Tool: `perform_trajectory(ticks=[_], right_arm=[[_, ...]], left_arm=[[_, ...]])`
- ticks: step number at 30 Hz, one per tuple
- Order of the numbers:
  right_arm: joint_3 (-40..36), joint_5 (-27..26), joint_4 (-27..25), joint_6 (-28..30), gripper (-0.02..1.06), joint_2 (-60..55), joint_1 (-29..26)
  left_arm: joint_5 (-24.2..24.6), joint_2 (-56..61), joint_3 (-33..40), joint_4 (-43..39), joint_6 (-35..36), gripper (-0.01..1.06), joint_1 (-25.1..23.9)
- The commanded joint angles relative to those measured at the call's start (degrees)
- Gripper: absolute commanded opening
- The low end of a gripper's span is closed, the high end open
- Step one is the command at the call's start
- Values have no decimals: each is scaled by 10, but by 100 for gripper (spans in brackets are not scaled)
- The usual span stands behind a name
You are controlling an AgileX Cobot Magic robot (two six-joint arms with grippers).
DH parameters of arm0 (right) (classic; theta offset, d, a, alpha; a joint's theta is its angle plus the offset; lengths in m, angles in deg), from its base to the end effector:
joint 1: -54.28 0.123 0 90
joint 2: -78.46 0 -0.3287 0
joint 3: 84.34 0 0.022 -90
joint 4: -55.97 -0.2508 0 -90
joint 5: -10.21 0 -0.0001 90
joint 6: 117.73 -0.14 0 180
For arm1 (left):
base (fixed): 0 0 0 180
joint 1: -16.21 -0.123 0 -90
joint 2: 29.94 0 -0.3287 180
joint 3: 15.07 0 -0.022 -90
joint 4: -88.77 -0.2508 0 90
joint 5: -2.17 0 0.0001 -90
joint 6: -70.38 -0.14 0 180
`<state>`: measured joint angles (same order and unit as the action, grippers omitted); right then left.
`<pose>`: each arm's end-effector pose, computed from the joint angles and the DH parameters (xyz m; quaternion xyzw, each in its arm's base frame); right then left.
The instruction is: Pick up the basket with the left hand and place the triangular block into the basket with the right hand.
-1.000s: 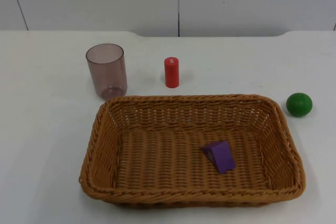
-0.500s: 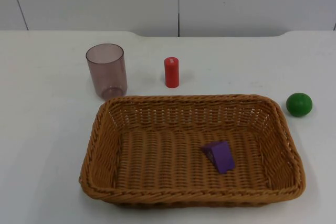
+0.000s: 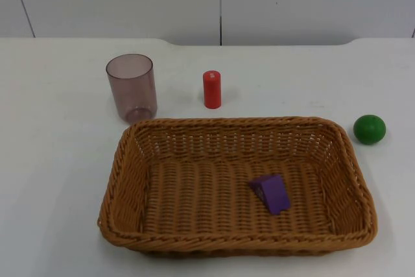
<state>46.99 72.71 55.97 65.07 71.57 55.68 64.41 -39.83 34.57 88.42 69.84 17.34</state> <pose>-0.0084 -0.0002 0.2565 -0.0314 0.8569 -0.0063 0.5146 0.0002 0.0008 0.2518 0.0127 0.8735 0.0005 0.4866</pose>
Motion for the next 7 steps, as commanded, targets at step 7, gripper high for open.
perform_trajectory(ticks=[7], right_arm=[[-1,-6,8,-19,98,1,0]], left_arm=[[-6,2,2,-4,0,105,1]])
